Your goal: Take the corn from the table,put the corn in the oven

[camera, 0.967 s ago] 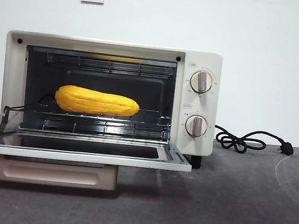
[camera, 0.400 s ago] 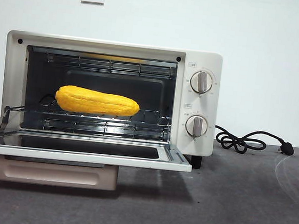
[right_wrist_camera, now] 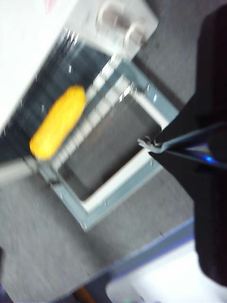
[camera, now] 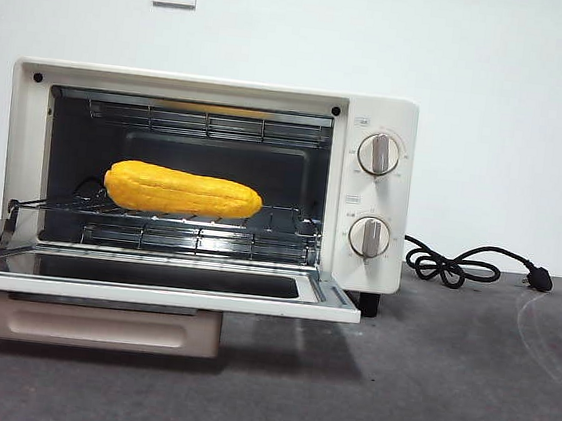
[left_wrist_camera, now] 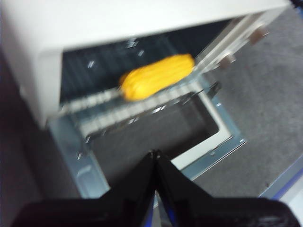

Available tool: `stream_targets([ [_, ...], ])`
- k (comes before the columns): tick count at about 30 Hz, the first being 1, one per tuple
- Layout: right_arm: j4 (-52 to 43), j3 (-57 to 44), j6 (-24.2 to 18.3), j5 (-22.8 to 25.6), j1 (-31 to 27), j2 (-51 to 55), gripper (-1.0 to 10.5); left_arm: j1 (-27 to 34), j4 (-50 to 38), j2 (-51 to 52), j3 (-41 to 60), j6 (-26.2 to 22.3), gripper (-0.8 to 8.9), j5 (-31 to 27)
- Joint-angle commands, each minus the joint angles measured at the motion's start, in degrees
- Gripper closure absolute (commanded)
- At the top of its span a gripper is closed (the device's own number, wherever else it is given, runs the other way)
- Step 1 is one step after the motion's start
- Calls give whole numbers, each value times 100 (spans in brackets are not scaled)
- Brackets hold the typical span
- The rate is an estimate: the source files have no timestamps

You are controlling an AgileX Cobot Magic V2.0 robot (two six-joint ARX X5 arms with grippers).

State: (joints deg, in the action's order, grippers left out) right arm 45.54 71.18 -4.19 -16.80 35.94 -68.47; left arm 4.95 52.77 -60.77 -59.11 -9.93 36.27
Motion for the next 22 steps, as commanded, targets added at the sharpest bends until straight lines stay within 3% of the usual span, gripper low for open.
stream_targets([
  [1, -7, 2, -15, -63, -264, -31, 959, 258, 33, 4, 372, -83, 821, 186],
  [4, -2, 2, -59, -181, -507, -31, 959, 557, 33, -9, 739, -81, 821, 466],
  [9, 0, 2, -229, -551, -699, -33, 959, 907, -2, -144, 1143, -35, 821, 407],
  [14, 15, 2, -302, -575, -752, -33, 959, 1067, -131, -501, 1193, 114, 821, -44],
  [22, 127, 2, -354, -573, -752, -33, 959, 1056, -546, -1331, 1193, 188, 821, -72],
])
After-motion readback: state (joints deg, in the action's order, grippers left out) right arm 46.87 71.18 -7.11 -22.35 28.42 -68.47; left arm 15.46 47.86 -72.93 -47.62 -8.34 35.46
